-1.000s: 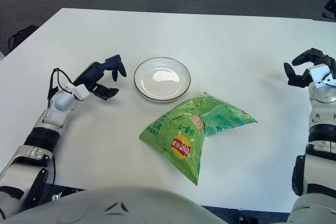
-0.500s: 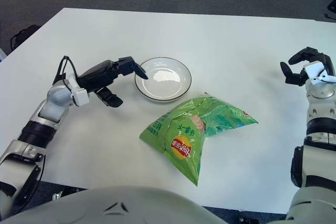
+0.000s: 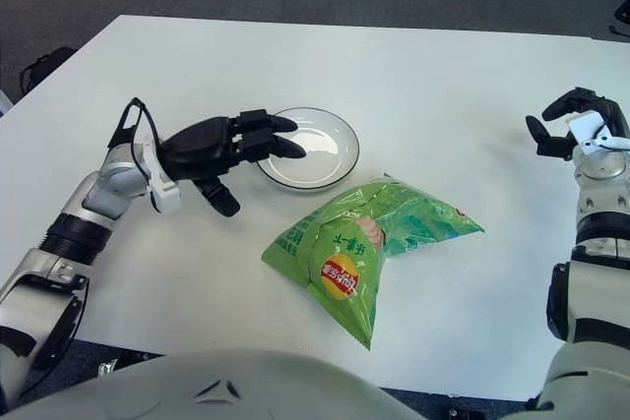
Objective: Put the snack into the plate.
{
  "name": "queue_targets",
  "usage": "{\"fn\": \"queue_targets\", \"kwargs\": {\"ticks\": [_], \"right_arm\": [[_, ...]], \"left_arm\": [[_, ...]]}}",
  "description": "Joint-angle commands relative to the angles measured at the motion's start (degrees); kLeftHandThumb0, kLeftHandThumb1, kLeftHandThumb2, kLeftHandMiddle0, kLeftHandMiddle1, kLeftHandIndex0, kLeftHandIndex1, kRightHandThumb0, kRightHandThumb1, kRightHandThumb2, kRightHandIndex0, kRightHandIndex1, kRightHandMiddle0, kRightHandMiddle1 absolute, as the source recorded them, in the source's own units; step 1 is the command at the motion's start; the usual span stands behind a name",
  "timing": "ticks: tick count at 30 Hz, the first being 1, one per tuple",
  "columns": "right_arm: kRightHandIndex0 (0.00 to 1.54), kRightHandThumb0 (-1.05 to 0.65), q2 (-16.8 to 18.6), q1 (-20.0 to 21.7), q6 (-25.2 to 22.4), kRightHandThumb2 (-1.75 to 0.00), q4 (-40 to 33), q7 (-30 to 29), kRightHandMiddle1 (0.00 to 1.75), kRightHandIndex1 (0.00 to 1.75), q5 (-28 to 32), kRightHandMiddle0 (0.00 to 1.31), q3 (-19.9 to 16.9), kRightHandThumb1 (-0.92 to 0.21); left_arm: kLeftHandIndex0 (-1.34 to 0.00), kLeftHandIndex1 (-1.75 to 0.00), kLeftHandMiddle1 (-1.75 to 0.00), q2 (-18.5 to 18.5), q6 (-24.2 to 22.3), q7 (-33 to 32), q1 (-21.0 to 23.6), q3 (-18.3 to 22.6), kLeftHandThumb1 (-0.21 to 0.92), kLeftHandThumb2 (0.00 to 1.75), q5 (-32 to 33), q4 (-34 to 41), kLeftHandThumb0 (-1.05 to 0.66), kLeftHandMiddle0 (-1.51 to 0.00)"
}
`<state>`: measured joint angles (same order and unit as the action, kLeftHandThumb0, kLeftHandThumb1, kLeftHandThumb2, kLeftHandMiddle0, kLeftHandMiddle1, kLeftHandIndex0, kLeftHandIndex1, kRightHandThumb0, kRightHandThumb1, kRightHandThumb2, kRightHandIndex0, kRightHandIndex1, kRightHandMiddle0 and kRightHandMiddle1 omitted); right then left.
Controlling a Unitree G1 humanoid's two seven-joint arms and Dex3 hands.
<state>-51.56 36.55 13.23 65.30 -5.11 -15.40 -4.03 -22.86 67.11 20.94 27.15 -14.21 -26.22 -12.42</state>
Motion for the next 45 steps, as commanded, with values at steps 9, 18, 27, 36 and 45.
{"fn": "queue_targets", "kwargs": {"ticks": [9,18,27,36,45], "right_arm": [[1.23,-0.47,-1.82,2.66,-0.89,-1.26,4.35,-2.99,1.75,1.75,-4.73,0.58,4.97,-0.36],[1.25,-0.47,-1.98,4.26,-0.99,-1.28,6.09,-4.38,1.75,1.75,-7.41,0.59,8.21,-0.34],[1.23,-0.46,-1.58,4.10,-1.14,-1.26,6.09,-4.19,1.75,1.75,-6.13,0.58,7.93,-0.36],[1.25,-0.46,-2.13,4.09,-1.06,-1.25,5.71,-4.13,1.75,1.75,-6.18,0.57,8.01,-0.37],[1.27,-0.46,-1.79,3.79,-0.89,-1.26,5.00,-4.80,1.75,1.75,-5.49,0.58,7.37,-0.36]], "left_arm": [[0.00,-0.49,-0.19,1.49,10.21,-6.52,5.65,0.74,0.92,0.94,-10.22,-0.59,-0.56,-0.10],[0.00,-0.50,-0.16,3.74,15.02,-9.91,8.95,-1.14,0.92,0.91,-13.14,-6.91,-0.55,-0.10],[0.00,-0.50,-0.14,6.57,21.85,-13.24,11.36,0.60,0.92,0.88,-17.79,-11.43,-0.52,-0.11],[0.00,-0.46,-0.12,7.07,25.24,-13.50,15.87,0.53,0.92,0.86,-19.68,-12.05,-0.53,-0.13],[0.00,-0.38,-0.08,5.08,25.39,-12.32,19.79,-5.20,0.92,0.77,-20.71,-12.94,-0.58,-0.09]]}}
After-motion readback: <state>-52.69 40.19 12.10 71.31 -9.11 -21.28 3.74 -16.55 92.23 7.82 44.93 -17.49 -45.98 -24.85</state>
